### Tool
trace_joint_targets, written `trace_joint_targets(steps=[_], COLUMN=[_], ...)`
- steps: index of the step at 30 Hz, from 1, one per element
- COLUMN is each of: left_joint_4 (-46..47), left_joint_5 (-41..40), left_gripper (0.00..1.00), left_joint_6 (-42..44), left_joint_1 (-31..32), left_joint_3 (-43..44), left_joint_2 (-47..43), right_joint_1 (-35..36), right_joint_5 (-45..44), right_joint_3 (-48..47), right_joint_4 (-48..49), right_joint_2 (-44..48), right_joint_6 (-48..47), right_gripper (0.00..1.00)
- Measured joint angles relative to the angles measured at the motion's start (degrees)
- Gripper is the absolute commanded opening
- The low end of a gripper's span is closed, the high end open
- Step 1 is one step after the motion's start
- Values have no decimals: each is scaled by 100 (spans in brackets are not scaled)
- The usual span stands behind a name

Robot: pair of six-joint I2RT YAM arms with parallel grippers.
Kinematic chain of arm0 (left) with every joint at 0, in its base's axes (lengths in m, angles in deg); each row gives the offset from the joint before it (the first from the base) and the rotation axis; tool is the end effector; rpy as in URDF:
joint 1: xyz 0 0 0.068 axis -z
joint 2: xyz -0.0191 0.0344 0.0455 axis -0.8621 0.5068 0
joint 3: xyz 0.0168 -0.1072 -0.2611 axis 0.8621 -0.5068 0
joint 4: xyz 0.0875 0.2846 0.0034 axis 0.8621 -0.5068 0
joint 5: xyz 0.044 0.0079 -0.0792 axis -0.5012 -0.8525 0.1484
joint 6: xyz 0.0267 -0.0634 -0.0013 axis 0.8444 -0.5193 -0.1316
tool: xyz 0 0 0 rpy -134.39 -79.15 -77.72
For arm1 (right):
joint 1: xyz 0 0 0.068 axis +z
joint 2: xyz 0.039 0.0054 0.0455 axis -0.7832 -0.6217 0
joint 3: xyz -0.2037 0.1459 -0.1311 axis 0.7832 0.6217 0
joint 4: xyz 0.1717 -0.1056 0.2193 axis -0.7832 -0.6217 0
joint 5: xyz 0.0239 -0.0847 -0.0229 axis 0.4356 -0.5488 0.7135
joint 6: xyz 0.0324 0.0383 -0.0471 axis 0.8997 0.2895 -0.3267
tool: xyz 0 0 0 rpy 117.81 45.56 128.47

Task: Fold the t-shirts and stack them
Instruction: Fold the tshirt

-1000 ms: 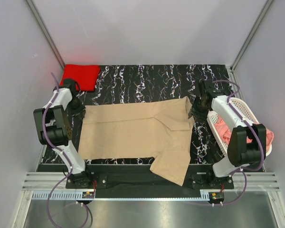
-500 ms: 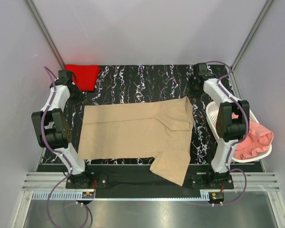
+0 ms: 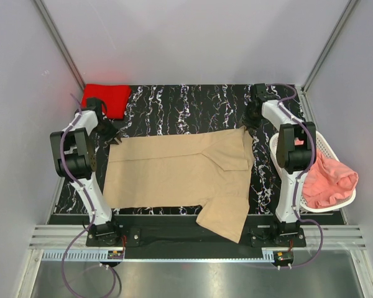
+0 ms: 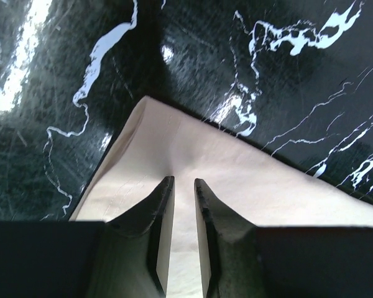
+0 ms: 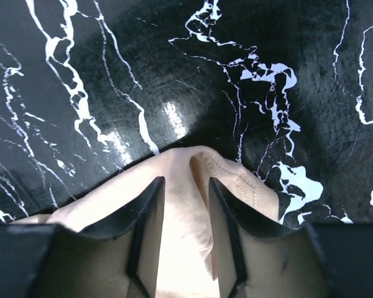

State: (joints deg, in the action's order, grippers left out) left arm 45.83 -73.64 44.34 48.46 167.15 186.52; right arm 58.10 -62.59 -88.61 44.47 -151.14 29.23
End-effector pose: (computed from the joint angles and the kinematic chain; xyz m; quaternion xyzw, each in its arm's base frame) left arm 0.4404 0.0777 0.1478 -0.3285 0.9286 -0.0986 0.1416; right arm 0.5062 0.0576 0.1627 0.1915 0.9524 0.0697 0.2269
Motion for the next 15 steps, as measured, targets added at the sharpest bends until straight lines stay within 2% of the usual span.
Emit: trace_joint_targets(steps=[3, 6, 7, 10, 15], left_joint_4=[-4, -7, -22, -74, -111], left_joint_5=[17, 15, 15, 13, 2], left_gripper=[23, 22, 22, 22, 22], left_joint_6=[-15, -33, -35, -35, -35], left_joint_1=[0, 0, 0, 0, 0], left_joint_3=[81, 116, 116, 116, 116], left_joint_2=[105, 216, 247, 293, 295], right_joint_1=[-17, -63, -87, -166, -302], right_joint_5=[-2, 0, 0, 2, -2], right_joint_3=[-24, -52, -55, -55, 164], right_joint_4=[0, 7, 9, 2, 50], right_joint_2=[-79, -155, -168, -179, -55], right_joint_6=[28, 55, 59, 79, 107], right_gripper=[38, 26, 14, 0, 0])
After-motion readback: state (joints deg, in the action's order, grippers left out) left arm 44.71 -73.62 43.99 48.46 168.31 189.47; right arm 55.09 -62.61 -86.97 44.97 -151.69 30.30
